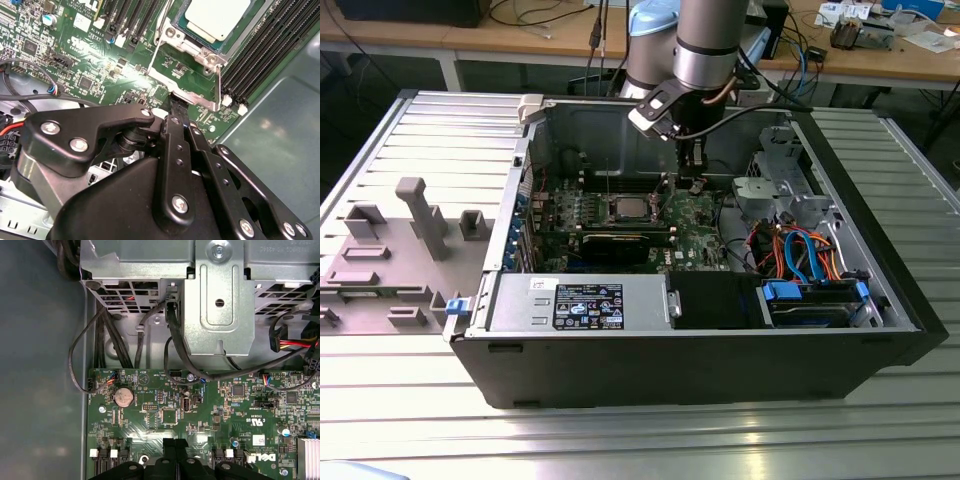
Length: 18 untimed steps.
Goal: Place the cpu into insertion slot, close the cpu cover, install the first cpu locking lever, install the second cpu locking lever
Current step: 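Close the cpu cover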
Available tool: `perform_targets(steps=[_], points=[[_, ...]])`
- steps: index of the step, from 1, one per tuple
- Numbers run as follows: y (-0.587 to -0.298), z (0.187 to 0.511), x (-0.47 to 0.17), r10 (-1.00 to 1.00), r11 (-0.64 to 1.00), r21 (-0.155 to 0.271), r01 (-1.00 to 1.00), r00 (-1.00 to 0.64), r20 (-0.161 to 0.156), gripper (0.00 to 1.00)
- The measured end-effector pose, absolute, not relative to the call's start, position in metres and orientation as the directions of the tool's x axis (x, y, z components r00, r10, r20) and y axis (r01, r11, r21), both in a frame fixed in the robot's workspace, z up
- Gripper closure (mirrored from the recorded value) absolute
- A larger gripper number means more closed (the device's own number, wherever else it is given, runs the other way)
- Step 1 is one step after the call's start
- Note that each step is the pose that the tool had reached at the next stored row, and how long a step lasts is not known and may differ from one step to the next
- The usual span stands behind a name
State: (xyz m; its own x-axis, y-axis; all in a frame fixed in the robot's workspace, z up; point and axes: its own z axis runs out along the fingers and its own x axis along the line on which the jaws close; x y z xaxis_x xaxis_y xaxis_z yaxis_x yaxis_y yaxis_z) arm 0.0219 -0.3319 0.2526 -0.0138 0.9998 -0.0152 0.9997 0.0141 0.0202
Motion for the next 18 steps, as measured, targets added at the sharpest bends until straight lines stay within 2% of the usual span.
perform_targets(steps=[18], points=[[-0.3319,0.2523,0.0184,1.000,0.014,0.020,1.000,-0.014,-0.015,0.89]])
